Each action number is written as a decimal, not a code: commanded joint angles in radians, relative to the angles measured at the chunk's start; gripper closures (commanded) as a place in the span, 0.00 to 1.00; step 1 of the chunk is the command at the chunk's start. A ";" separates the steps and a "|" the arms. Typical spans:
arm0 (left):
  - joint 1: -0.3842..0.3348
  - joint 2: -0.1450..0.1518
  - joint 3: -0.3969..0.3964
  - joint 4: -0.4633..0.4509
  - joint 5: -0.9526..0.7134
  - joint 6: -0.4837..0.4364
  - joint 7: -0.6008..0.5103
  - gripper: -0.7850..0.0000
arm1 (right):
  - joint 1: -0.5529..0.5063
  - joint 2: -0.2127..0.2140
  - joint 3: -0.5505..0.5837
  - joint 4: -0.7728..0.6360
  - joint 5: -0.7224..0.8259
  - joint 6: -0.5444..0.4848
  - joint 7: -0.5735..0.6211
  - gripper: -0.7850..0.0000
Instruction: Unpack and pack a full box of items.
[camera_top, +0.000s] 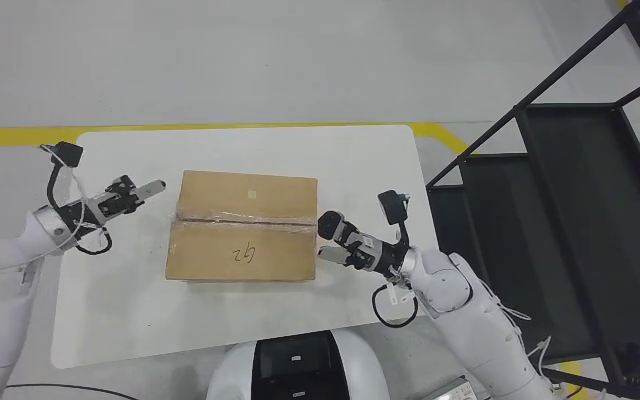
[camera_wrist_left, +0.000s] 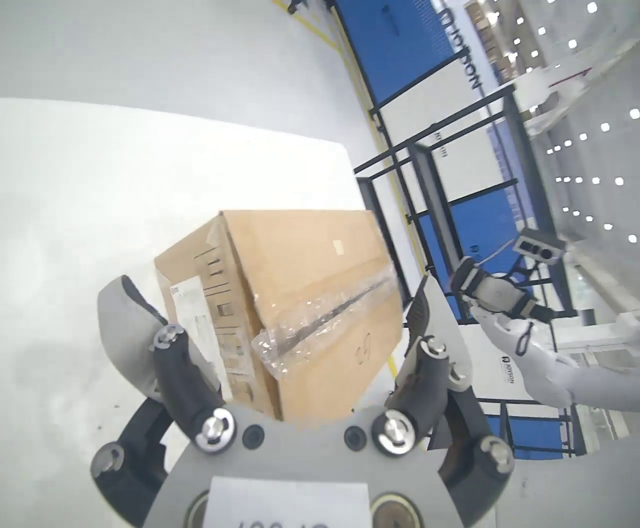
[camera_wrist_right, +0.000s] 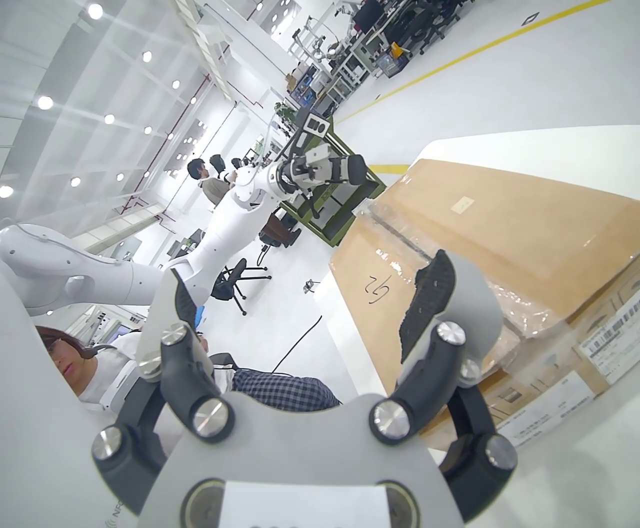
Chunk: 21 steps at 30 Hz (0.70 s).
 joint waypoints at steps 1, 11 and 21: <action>0.011 -0.001 -0.012 -0.030 -0.131 -0.006 -0.031 0.00 | -0.008 0.002 0.003 0.002 0.024 -0.013 -0.004 0.00; -0.044 -0.019 0.115 -0.080 -0.393 0.046 -0.167 0.00 | 0.027 0.023 -0.040 0.083 0.350 -0.049 0.278 0.00; -0.088 -0.038 0.183 0.011 -0.441 -0.002 -0.116 0.00 | 0.025 0.034 -0.010 0.096 0.306 -0.076 0.333 0.00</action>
